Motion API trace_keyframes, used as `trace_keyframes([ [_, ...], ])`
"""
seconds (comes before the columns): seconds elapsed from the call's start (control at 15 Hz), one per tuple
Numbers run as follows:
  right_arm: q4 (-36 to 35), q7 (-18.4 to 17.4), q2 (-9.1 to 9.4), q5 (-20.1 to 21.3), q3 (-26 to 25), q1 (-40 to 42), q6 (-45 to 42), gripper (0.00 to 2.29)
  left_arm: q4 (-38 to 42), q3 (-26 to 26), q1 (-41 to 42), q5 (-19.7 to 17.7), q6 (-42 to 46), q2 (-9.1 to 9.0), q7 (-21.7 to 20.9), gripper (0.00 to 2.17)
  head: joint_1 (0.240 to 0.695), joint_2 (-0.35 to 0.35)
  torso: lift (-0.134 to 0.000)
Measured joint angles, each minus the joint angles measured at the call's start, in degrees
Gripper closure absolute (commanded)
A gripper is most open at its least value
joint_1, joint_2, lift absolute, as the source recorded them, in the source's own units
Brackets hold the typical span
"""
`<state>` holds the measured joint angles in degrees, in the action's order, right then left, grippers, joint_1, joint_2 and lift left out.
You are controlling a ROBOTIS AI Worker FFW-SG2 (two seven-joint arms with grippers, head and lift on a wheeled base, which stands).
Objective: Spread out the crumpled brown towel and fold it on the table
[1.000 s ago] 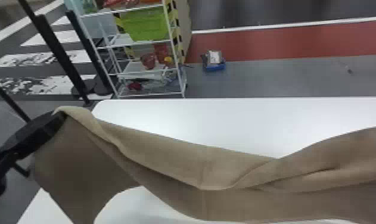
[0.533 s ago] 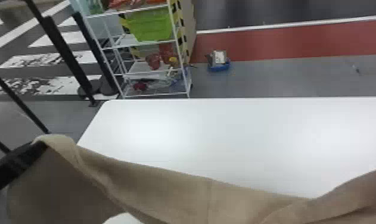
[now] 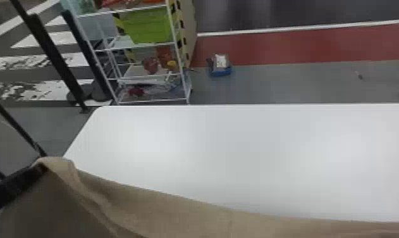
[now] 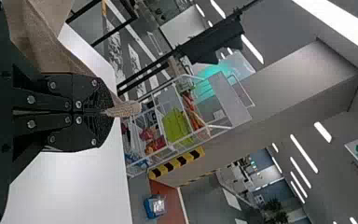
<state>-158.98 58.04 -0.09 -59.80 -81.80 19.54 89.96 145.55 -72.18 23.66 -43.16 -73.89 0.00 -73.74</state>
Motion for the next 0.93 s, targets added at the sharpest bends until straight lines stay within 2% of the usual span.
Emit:
trace_keyframes([
  [0.2,4.9,-2.4,0.0,18.9,18.3,-2.1,0.0,1.5,-0.6,11.6,-0.3,10.9,2.8,0.0,5.4,1.86,0.695,0.071,-0.124],
  [0.33,10.3,-3.7,0.0,31.8,31.1,-5.1,-0.7,1.5,-2.2,20.4,-0.8,19.6,5.7,0.0,8.6,1.86,0.695,0.058,-0.124],
  [0.4,13.1,-4.6,-0.03,35.8,35.1,-6.2,-2.6,1.5,-3.3,23.4,-1.1,22.1,7.8,0.0,10.1,1.86,0.695,0.053,-0.124],
  [0.53,19.9,-7.1,-1.41,41.8,41.8,-8.3,-8.4,1.5,-6.8,28.6,-2.7,26.7,11.0,0.0,12.5,1.86,0.695,0.038,-0.124],
  [0.67,25.8,-8.3,-3.05,46.5,46.4,-10.5,-12.7,1.5,-11.0,32.4,-5.0,30.8,13.3,0.0,13.8,1.86,0.695,0.019,-0.124],
  [0.8,31.4,-9.2,-3.63,50.1,49.4,-12.6,-18.4,1.5,-15.0,36.4,-6.1,34.2,19.9,0.0,16.0,1.86,0.695,0.008,-0.124],
  [0.93,37.0,-11.0,-4.4,52.7,51.4,-14.4,-25.8,1.5,-20.7,39.3,-8.8,37.8,25.7,0.0,16.3,1.86,0.695,-0.02,-0.124],
])
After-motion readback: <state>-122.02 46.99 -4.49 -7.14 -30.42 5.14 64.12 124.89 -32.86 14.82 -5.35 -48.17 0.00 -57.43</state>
